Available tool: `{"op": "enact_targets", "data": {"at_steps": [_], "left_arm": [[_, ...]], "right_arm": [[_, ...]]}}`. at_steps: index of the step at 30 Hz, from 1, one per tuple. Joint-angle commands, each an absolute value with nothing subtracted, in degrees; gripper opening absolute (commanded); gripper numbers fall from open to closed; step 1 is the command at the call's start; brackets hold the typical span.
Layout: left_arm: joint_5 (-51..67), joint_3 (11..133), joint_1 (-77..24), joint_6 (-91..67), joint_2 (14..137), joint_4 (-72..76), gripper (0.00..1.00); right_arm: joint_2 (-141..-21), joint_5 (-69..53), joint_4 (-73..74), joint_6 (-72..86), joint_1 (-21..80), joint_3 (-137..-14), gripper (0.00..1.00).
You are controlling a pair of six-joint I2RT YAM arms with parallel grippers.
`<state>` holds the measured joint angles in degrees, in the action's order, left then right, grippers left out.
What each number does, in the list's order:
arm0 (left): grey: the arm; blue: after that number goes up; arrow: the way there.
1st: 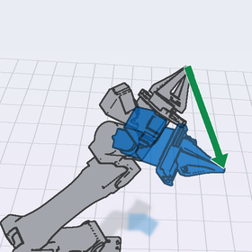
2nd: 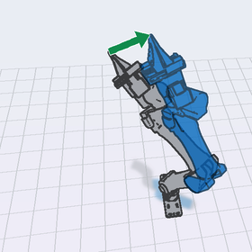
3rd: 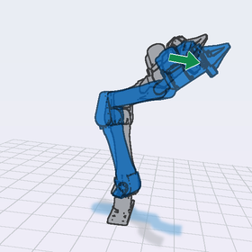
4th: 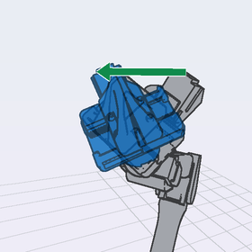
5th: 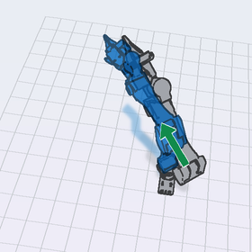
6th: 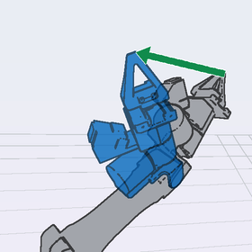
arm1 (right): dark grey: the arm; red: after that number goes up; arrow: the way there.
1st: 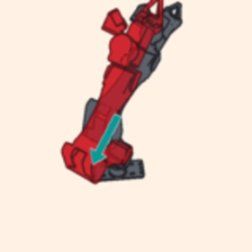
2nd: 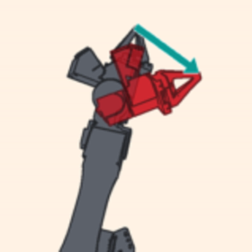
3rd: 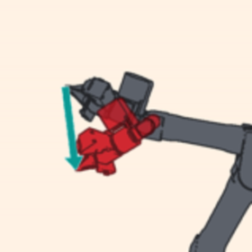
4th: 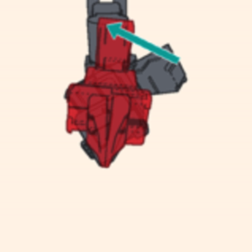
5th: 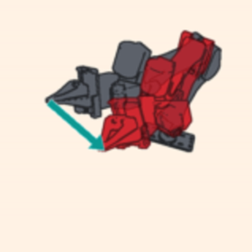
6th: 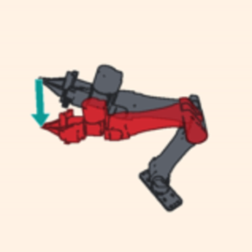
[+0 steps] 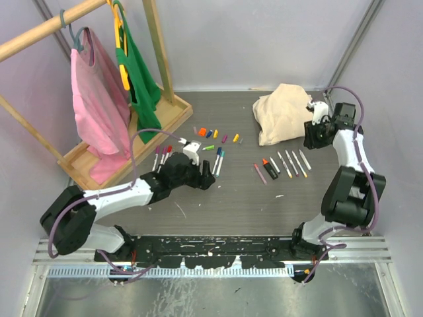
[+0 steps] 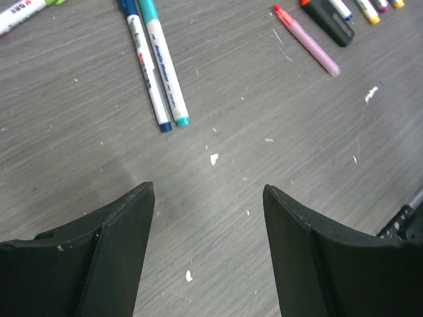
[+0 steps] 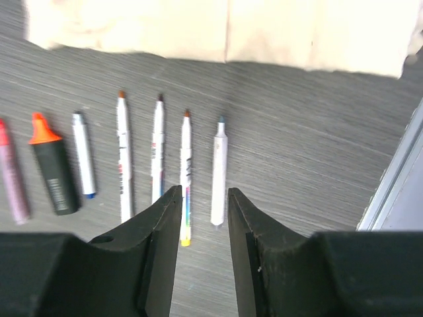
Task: Open the pen caps
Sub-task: Place the pen at the center of the board, then pick up the pen from the center of the board.
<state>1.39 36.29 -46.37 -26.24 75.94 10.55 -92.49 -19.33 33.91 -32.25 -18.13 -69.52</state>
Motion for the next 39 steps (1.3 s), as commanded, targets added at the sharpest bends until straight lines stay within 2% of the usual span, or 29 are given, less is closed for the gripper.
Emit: {"op": "enact_targets", "data": {"at_steps": [1, 8, 15, 23, 39], "left_arm": [[-4.3, 45.1, -45.9, -27.1, 81.7, 2.2, 0.67], [-14.0, 59.1, -46.7, -27.1, 93.2, -11.5, 0.62], [-18.3, 71.3, -48.1, -23.8, 103.1, -19.1, 0.52], [-16.8, 79.8, -48.2, -22.9, 109.6, -22.8, 0.45], [-17.7, 86.0, -48.2, -21.1, 116.2, -26.0, 0.34]], "right_arm": [[-82.1, -30.5, 35.9, -29.2, -18.2, -70.7, 0.40], [-69.1, -50.4, 34.7, -16.5, -15.3, -71.1, 0.40], [-58.5, -58.3, 13.0, -6.4, -14.2, -52.5, 0.44], [-60.6, -59.9, 15.4, -9.1, -13.9, -51.5, 0.45], [-59.1, -60.5, 16.6, -9.7, -13.5, -51.6, 0.45]]}}
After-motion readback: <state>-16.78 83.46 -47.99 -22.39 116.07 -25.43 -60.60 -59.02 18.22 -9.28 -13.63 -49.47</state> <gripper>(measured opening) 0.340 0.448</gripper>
